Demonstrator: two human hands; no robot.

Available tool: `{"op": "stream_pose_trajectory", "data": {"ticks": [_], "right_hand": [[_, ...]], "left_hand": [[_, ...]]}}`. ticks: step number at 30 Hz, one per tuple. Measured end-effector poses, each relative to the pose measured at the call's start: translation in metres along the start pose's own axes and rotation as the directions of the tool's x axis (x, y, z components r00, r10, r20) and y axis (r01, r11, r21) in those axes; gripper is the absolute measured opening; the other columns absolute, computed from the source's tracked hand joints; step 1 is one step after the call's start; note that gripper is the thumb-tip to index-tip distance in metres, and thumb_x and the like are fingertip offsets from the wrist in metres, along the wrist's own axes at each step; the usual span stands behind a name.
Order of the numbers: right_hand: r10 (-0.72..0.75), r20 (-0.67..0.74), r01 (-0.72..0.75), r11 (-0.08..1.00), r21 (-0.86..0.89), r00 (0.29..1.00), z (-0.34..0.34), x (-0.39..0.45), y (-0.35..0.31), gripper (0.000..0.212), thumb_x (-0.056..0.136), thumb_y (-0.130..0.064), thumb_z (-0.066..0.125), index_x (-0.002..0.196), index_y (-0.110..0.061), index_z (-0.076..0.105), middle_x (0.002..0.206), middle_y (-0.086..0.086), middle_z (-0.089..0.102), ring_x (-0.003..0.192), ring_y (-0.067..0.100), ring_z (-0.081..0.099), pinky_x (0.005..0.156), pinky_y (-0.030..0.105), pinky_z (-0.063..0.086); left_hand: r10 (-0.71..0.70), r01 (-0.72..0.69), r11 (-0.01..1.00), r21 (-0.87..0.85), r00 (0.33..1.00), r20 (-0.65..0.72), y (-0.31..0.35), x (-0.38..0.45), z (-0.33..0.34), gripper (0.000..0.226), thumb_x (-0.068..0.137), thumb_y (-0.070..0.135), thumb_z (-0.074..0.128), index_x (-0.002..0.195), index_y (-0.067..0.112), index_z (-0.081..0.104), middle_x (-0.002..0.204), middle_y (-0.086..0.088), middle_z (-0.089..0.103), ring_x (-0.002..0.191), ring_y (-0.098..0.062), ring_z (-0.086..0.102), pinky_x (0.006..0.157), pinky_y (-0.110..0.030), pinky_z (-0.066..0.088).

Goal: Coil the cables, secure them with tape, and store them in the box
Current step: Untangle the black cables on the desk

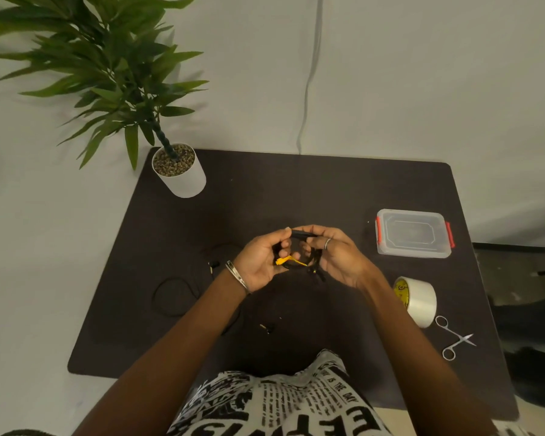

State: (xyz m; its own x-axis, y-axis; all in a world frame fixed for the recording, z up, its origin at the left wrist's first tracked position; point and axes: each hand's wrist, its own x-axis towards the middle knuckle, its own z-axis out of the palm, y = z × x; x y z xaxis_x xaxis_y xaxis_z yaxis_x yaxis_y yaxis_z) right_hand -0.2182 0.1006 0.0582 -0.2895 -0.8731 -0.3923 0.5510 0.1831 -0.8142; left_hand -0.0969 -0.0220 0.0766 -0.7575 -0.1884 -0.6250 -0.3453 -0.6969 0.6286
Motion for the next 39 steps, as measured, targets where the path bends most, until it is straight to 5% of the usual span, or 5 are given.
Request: {"op": "stream_pose_trajectory", "data": {"ticks": [7, 21, 26, 32, 39], "right_hand": [[-0.067, -0.094, 0.054, 0.99, -0.126, 0.993, -0.002, 0.002, 0.0, 0.022, 0.098, -0.006, 0.045, 0.107, -0.007, 0.065, 0.079, 0.008, 0.061, 0.069, 0.015, 0.058, 0.049, 0.02, 0.042], [-0.173, -0.176, 0.124, 0.957, -0.262, 0.969, 0.004, 0.01, 0.014, 0.018, 0.096, -0.008, 0.051, 0.106, -0.005, 0.066, 0.074, 0.005, 0.067, 0.057, 0.011, 0.06, 0.054, 0.023, 0.051], [-0.103, -0.206, -0.002, 0.891, -0.455, 0.973, 0.0, 0.0, 0.027, 0.016, 0.095, -0.013, 0.055, 0.099, -0.005, 0.069, 0.073, 0.003, 0.063, 0.06, 0.011, 0.055, 0.052, 0.019, 0.046], [0.11, 0.084, 0.017, 0.51, -0.86, 0.99, 0.022, -0.018, 0.018, 0.027, 0.092, -0.002, 0.056, 0.117, -0.01, 0.057, 0.078, -0.006, 0.052, 0.061, -0.002, 0.057, 0.064, 0.023, 0.054], [-0.058, 0.183, 0.191, 0.378, -0.906, 0.981, 0.03, -0.03, -0.054, 0.025, 0.087, 0.001, 0.061, 0.107, -0.012, 0.068, 0.079, -0.002, 0.067, 0.061, 0.008, 0.061, 0.061, 0.018, 0.051]], "left_hand": [[0.122, -0.123, 0.966, -0.229, 0.992, -0.018, -0.004, 0.011, 0.0, 0.029, 0.098, 0.024, 0.041, 0.073, 0.012, 0.046, 0.048, 0.006, 0.047, 0.063, -0.016, 0.033, 0.079, -0.031, 0.04], [0.182, -0.183, 0.864, -0.47, 0.982, -0.048, 0.01, 0.005, 0.011, 0.036, 0.101, 0.027, 0.03, 0.085, 0.006, 0.054, 0.044, 0.003, 0.043, 0.03, -0.005, 0.034, 0.039, -0.018, 0.036], [0.267, -0.325, 0.893, -0.311, 0.94, -0.214, 0.02, 0.008, 0.005, 0.027, 0.101, 0.02, 0.033, 0.104, 0.006, 0.055, 0.072, -0.001, 0.062, 0.038, -0.006, 0.043, 0.034, -0.015, 0.03], [0.385, -0.43, 0.9, -0.073, 0.862, -0.331, 0.017, 0.014, 0.005, 0.016, 0.102, 0.012, 0.031, 0.116, 0.008, 0.039, 0.087, -0.008, 0.065, 0.044, -0.009, 0.048, 0.045, -0.02, 0.042], [0.501, -0.339, 0.719, 0.606, 0.858, -0.115, -0.013, 0.024, -0.006, 0.025, 0.1, 0.01, 0.037, 0.124, 0.006, 0.044, 0.092, -0.008, 0.063, 0.082, -0.01, 0.066, 0.08, -0.029, 0.055]]}}
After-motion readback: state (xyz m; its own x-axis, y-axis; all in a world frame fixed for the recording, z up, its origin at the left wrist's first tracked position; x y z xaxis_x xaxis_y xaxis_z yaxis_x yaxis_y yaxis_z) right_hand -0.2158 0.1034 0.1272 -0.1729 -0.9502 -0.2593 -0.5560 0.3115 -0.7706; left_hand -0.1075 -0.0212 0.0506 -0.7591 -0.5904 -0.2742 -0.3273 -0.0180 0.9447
